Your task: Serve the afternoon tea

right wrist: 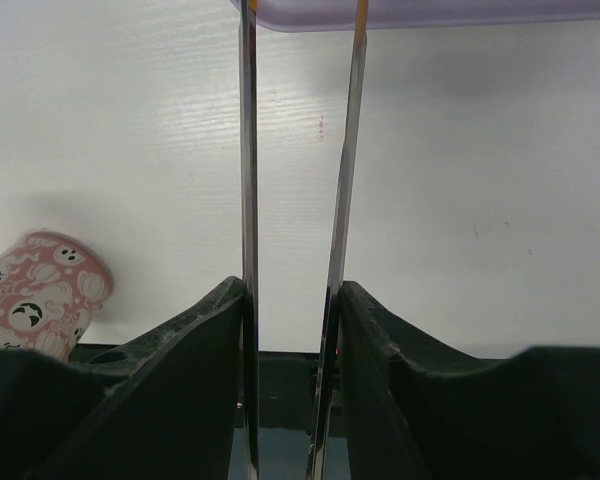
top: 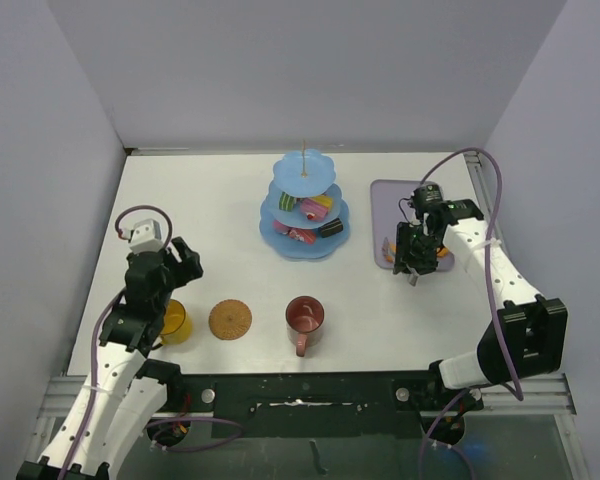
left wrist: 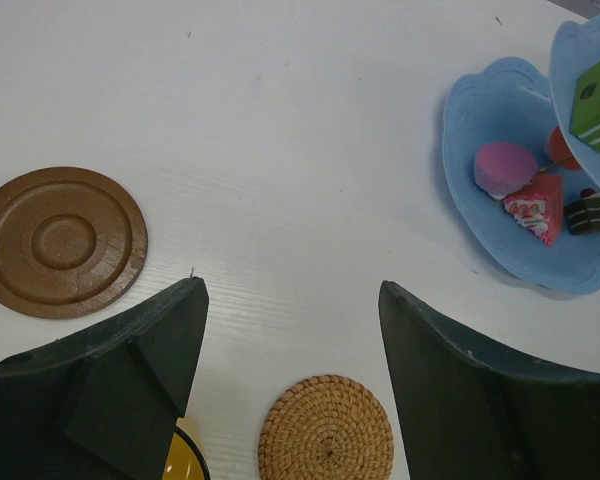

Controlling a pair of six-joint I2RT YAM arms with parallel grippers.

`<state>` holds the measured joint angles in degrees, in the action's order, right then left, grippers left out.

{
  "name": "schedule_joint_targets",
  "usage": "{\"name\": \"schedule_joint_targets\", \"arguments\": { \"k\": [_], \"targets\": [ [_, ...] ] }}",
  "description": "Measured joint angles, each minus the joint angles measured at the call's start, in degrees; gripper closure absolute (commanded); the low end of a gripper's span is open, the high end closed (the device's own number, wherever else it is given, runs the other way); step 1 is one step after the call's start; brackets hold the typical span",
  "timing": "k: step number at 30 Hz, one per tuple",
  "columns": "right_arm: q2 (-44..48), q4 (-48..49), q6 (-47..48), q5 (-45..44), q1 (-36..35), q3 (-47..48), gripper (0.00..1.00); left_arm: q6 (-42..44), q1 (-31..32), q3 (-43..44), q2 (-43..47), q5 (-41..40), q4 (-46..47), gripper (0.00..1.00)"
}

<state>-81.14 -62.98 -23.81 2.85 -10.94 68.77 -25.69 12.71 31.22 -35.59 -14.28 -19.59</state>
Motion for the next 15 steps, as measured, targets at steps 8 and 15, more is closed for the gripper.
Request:
{"name": "schedule_joint_targets", "arguments": {
  "k": [8,15],
  "targets": [
    [-1.4,-0.2,0.8,0.3,-0.3,0.0,0.68,-0.2,0.0,1.7,-0.1,-0.2,-0.3,0.32],
    [-1.8,-1.6,1.1,-1.8,-0.5,1.3,0.75,-0.1,0.0,2.4,-0.1,-0.3,-1.7,0.32]
  ]
}}
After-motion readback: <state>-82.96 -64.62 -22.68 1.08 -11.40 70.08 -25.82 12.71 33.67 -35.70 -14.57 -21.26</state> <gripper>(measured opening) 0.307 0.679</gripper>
